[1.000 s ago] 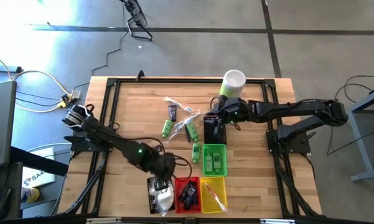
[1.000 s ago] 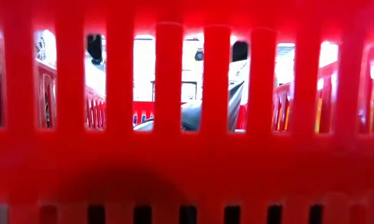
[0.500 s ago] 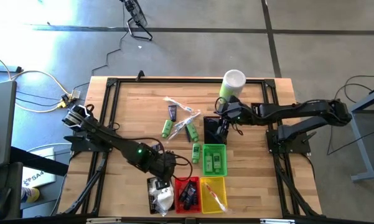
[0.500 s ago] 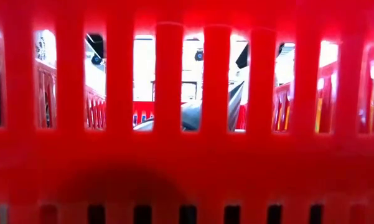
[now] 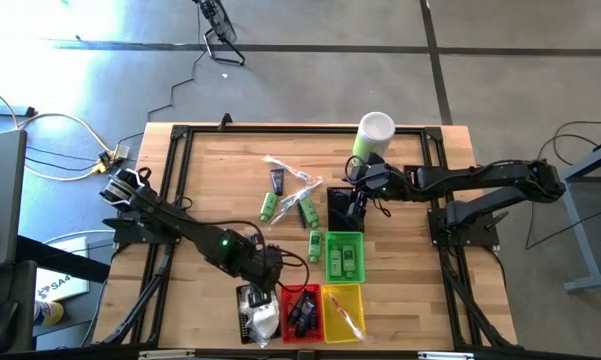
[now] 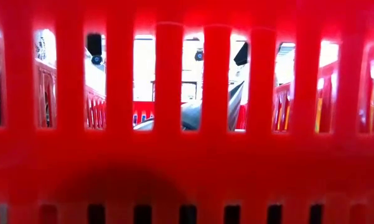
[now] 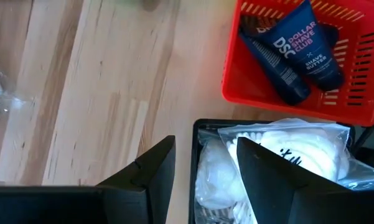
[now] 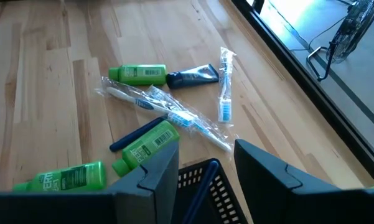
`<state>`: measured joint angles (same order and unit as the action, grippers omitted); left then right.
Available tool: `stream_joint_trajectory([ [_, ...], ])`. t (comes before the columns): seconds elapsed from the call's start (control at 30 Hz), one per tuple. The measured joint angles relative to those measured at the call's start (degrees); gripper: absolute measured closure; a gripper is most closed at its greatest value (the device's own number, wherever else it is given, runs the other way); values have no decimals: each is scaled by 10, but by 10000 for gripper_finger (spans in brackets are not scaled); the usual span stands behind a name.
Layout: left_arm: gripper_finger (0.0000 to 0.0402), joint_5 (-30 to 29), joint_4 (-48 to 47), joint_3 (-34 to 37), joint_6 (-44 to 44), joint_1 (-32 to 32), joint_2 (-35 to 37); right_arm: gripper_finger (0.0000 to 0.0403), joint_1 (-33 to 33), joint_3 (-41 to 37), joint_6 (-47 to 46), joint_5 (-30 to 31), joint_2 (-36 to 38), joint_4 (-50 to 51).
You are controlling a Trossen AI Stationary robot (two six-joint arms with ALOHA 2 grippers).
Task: Pick & Place Travel size toiletries
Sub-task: Put the blue toothbrush into the yellow bin
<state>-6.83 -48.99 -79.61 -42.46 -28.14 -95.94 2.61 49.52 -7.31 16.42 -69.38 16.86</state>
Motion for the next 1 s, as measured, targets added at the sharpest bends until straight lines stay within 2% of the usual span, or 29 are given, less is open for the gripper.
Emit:
stream_joint_trajectory([
  [0.23,233,-29,7,0,59,0,0,255,0,0,0,0,0,0],
  [0.43,233,-33,12,0,174,2,1,255,0,0,0,0,0,0],
  [0.63,233,-38,59,19,262,42,9,255,0,-1,-1,-1,0,0],
  [0.83,233,-32,68,48,265,90,27,255,-3,-1,-2,-1,0,5],
  [1.0,233,-34,153,124,277,99,83,255,-14,-1,0,-1,0,19],
])
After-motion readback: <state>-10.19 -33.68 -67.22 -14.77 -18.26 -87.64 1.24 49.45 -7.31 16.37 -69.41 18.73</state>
